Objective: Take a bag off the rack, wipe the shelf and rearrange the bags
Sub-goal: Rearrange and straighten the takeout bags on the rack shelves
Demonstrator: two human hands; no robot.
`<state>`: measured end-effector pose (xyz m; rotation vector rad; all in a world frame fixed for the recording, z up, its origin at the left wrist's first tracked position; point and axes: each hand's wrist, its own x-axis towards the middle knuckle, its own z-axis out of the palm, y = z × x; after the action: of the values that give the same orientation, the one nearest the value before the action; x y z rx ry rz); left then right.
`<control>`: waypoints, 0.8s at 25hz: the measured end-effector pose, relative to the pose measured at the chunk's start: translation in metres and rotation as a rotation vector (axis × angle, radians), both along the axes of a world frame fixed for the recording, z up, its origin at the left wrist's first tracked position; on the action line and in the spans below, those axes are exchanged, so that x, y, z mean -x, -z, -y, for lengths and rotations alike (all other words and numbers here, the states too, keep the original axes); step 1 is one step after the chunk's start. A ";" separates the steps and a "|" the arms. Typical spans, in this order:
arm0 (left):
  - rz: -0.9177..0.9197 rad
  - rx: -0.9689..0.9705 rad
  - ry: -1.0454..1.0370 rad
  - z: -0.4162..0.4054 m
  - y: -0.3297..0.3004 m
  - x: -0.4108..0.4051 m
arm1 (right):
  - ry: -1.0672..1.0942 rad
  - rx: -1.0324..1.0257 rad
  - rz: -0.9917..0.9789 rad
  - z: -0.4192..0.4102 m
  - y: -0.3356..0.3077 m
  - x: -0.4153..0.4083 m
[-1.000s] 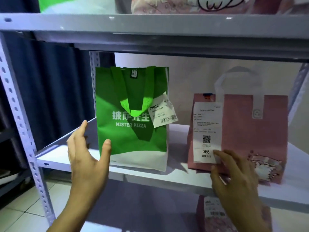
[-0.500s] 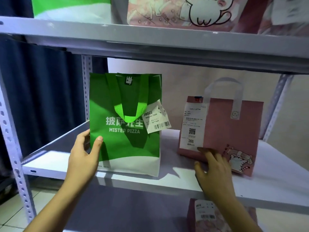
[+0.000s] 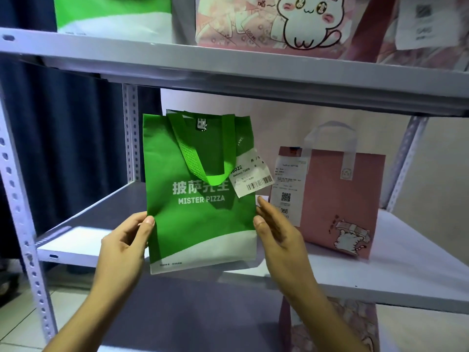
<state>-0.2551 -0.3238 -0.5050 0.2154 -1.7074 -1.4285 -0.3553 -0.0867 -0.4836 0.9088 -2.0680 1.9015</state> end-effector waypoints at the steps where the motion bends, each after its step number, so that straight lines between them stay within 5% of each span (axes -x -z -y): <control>1: -0.008 -0.002 0.005 -0.004 0.000 -0.007 | 0.022 0.045 0.021 -0.001 0.001 -0.003; 12: -0.028 -0.090 0.121 -0.082 0.016 -0.037 | 0.285 0.195 0.055 -0.076 0.008 -0.056; 20: 0.026 -0.092 0.499 -0.196 0.003 -0.001 | 0.645 0.331 0.018 -0.188 0.012 -0.061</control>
<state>-0.2537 -0.1275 -0.5083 -0.1574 -1.7942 -1.8716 -0.2946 0.1015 -0.4957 0.1188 -1.6849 1.7886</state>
